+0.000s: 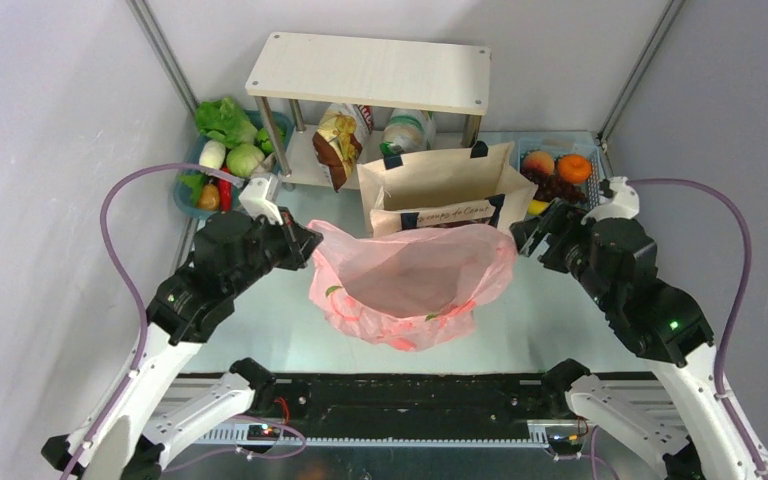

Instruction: Place the mixed food into the grocery bags and tie them

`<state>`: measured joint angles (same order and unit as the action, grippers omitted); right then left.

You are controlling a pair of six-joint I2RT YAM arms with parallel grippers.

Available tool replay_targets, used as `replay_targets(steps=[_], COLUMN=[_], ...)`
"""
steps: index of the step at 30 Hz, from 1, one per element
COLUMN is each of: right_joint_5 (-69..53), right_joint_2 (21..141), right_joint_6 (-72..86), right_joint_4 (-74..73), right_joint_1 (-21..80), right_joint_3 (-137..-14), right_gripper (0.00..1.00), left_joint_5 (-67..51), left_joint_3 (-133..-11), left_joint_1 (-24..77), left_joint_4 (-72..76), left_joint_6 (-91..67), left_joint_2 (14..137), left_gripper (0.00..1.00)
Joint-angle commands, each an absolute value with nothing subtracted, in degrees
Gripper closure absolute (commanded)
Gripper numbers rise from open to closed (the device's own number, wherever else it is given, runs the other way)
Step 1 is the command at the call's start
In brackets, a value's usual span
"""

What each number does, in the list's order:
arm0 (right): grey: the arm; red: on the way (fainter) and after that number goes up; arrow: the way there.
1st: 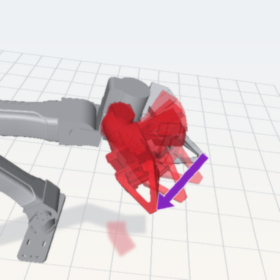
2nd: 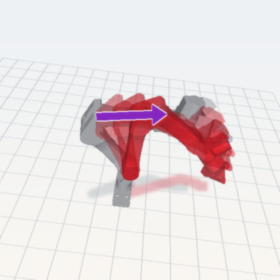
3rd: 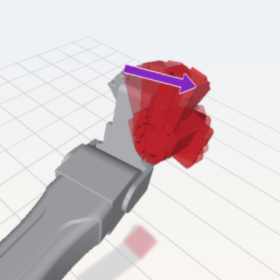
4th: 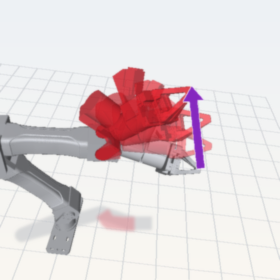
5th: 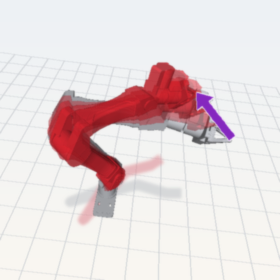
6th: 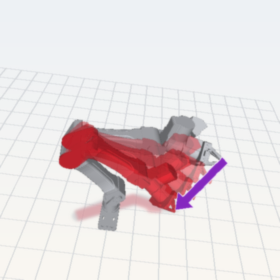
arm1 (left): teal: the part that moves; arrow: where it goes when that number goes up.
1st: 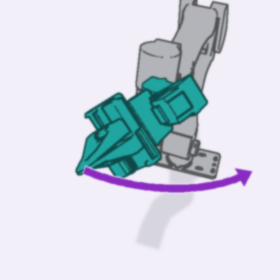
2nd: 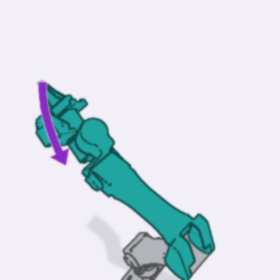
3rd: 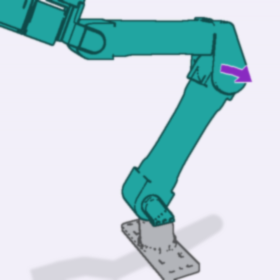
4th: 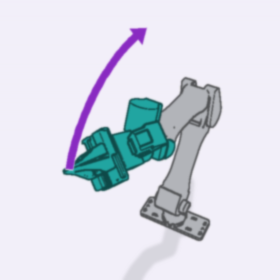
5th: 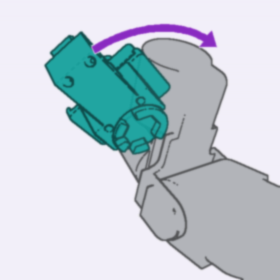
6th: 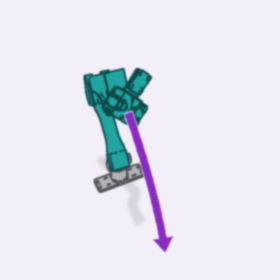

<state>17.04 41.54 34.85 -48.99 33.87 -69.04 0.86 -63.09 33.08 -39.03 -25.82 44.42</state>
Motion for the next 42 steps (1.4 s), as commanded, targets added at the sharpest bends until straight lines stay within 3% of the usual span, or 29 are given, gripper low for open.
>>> replay_targets(steps=[1, 5, 15, 19, 28, 35, 42], right_joint_5=[15.1, 10.1, 2.7, 10.1, -4.3, -6.7, -2.3], right_joint_2=[40.3, 40.9, 48.5, 52.2, 52.6, 66.9, 88.1], right_joint_6=[31.8, 31.0, 29.8, 30.6, 34.6, 31.0, 39.0], right_joint_4=[-44.4, -45.6, -45.3, -45.7, -37.5, -30.8, -33.9], right_joint_1=[27.1, 23.0, 21.8, 20.4, -7.4, -13.1, -15.1], right_joint_3=[-72.6, -76.6, -79.5, -79.4, -71.1, -71.2, -83.0], right_gripper=[0.14, 0.02, 0.01, 0.01, 0.01, 0.01, 0.00], left_joint_5=[2.0, 4.9, 6.3, 8.4, 4.2, 3.6, 2.9], left_joint_3=[-63.7, -63.1, -62.8, -60.9, -52.5, -50.3, -47.4], left_joint_1=[30.5, 29.0, 27.9, 27.9, 28.0, 27.9, 27.9], left_joint_4=[-36.8, -36.8, -36.5, -35.2, -24.6, -20.5, -18.1], left_joint_6=[-21.4, -20.5, -17.1, -15.8, -16.1, -12.2, -8.9], left_joint_2=[44.0, 44.1, 43.1, 41.6, 35.6, 34.8, 33.6], left_gripper=[1.00, 1.00, 1.00, 1.00, 1.00, 1.00, 1.00])
